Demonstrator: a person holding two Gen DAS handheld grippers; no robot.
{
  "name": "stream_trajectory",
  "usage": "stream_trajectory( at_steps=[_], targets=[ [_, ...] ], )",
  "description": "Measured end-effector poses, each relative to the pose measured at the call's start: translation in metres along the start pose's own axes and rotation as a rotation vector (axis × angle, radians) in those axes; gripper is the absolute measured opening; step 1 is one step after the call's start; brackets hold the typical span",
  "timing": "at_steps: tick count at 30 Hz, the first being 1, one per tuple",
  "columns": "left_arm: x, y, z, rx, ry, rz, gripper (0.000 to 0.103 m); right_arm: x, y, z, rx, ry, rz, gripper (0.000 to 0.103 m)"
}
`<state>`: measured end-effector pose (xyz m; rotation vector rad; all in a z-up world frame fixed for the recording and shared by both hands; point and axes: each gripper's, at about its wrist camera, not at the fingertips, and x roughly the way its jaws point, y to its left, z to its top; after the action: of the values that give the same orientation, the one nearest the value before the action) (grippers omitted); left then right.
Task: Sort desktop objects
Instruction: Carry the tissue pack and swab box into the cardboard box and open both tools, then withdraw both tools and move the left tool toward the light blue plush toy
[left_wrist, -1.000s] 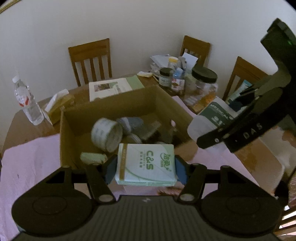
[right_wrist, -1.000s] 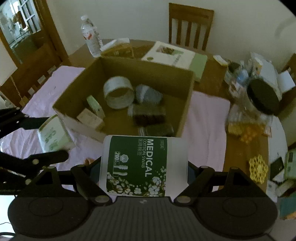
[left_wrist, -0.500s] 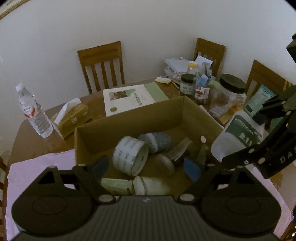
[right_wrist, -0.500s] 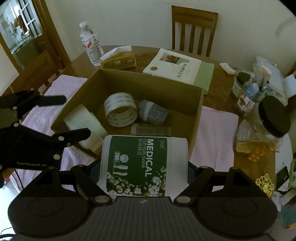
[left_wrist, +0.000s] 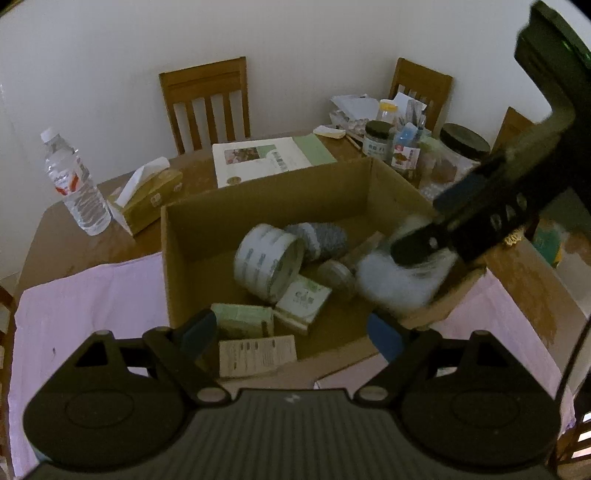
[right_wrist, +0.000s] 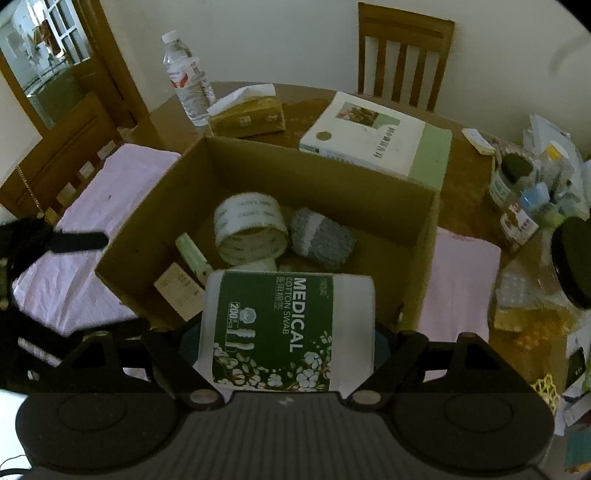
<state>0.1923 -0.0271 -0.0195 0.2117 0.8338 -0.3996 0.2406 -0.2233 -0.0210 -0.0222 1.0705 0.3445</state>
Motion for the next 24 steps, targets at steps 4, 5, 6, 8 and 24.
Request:
stream_trajectory(
  at_steps=[4,5,6,8,24],
  targets=[
    [-0.006,-0.001,-0.005,-0.01,0.005,0.005,0.09,-0.006,0.003,0.002,0.0,-0.046,0.013,0.101],
    [-0.007,-0.002,-0.007,-0.014,0.01,0.006,0.09,-0.008,0.004,0.002,-0.003,-0.053,0.018,0.101],
    [-0.009,-0.004,-0.008,-0.019,0.014,0.007,0.09,-0.01,0.005,0.001,-0.006,-0.065,0.02,0.101],
    [-0.014,-0.006,-0.012,-0.027,0.02,0.004,0.09,-0.017,0.009,-0.002,-0.008,-0.093,0.012,0.101],
    [-0.037,-0.061,-0.079,-0.057,0.041,0.004,0.091,-0.032,0.017,-0.101,-0.141,-0.158,0.017,0.103]
  ],
)
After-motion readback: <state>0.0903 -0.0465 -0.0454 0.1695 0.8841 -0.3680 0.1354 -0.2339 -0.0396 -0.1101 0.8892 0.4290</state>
